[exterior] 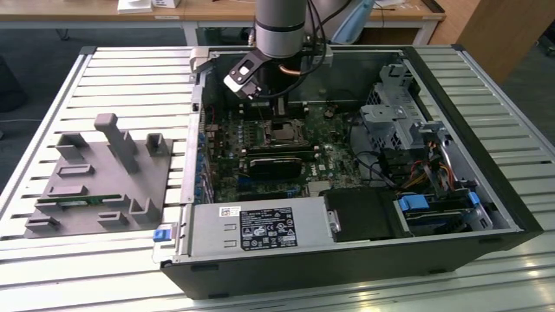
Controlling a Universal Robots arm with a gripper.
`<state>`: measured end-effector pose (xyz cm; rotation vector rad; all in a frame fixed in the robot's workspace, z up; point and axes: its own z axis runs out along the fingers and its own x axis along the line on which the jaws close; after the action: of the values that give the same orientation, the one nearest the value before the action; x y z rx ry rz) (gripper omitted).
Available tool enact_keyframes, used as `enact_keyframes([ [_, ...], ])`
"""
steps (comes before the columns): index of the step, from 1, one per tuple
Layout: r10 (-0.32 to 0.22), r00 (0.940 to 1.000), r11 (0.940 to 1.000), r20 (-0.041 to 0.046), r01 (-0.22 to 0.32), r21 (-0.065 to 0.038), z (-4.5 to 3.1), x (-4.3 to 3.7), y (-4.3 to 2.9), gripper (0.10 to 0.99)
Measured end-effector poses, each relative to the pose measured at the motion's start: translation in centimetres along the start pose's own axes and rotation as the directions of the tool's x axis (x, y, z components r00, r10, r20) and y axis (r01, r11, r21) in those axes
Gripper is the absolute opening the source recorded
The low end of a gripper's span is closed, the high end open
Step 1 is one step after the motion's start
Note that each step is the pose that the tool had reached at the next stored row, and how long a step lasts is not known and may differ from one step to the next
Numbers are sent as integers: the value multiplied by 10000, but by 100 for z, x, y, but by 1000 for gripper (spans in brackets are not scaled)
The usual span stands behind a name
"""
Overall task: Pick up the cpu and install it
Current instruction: 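Close the cpu cover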
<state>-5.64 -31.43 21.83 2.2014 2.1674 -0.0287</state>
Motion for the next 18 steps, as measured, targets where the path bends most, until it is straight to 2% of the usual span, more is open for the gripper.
enact_keyframes([
  [10,0,10000,10000,-1,0,-1,34,0,-106,106],
  [18,-1,10000,10000,-1,1,-1,118,6,-113,106],
])
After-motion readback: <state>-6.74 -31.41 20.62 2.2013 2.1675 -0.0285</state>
